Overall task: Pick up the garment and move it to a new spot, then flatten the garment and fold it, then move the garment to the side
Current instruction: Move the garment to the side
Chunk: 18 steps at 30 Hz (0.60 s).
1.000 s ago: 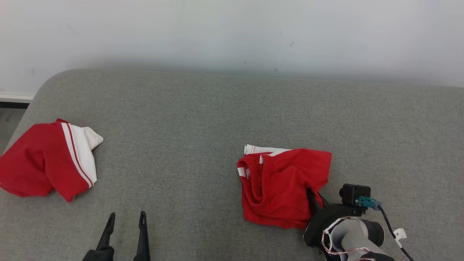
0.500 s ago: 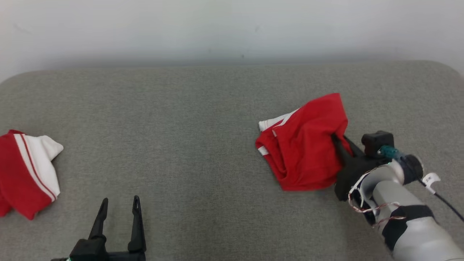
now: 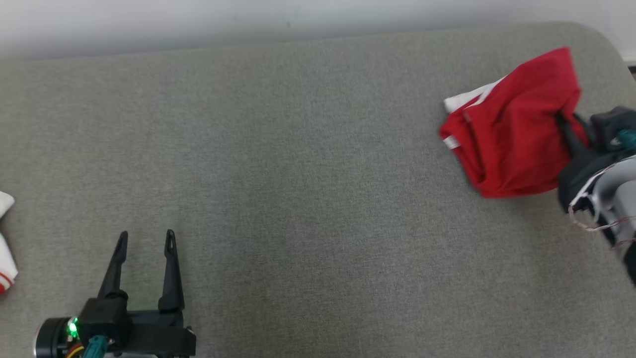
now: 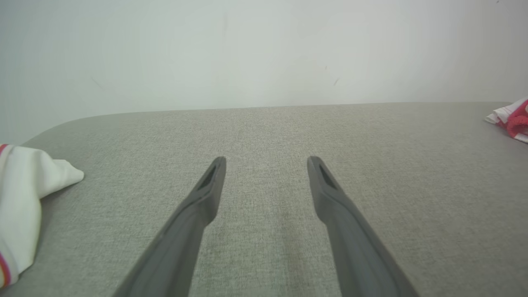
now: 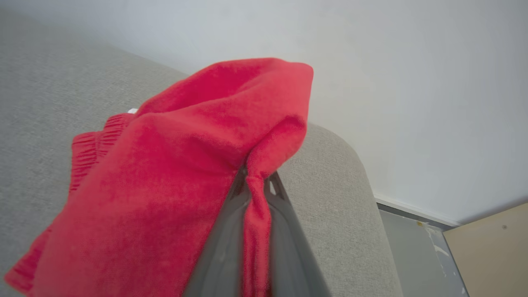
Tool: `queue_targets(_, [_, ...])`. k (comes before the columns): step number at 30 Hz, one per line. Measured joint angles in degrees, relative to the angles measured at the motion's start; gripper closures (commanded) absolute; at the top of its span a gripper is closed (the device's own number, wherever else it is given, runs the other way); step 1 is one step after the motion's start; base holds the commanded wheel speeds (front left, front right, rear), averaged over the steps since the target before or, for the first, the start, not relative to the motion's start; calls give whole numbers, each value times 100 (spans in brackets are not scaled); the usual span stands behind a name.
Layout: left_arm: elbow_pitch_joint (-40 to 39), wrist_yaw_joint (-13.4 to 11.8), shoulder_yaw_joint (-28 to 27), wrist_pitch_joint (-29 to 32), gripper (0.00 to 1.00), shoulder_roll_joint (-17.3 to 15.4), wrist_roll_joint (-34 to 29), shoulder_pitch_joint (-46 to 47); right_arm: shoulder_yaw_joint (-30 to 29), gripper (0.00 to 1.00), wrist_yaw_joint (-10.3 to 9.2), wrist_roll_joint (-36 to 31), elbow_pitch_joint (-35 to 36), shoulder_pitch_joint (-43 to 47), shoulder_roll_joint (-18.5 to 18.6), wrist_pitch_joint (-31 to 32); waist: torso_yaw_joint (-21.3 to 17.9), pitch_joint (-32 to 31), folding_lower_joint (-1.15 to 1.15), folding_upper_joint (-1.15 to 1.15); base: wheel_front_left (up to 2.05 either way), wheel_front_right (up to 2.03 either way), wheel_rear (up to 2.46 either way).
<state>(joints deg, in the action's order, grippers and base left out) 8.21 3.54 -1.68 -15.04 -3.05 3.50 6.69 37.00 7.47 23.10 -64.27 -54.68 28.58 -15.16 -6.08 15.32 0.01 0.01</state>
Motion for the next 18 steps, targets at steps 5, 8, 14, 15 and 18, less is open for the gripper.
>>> queue_targets(5, [-67, 57, -85, 0, 0, -56, -59, 79, 208, 100, 0, 70, -124, -382, 397, 0, -96, 245, 0, 0, 0, 0, 0])
queue_targets(8, [-136, 85, -97, 0, 0, -69, -109, 109, 310, 100, 0, 100, -232, -576, 560, 1, -139, 361, 0, 0, 0, 0, 0])
queue_targets(14, [-279, 64, -110, 0, 0, -67, -186, 131, 407, 100, 0, 152, -487, -834, 717, 3, -178, 491, 0, 0, 0, 0, 0])
queue_targets(15, [-297, 55, -122, 0, 0, -67, -188, 131, 422, 100, 0, 159, -514, -858, 712, 2, -184, 499, 0, 1, 0, 0, 0])
queue_targets(18, [-349, 46, -175, 0, 0, -67, -191, 131, 431, 100, 0, 245, -626, -878, 661, 2, -216, 529, -1, 0, 0, 0, 0])
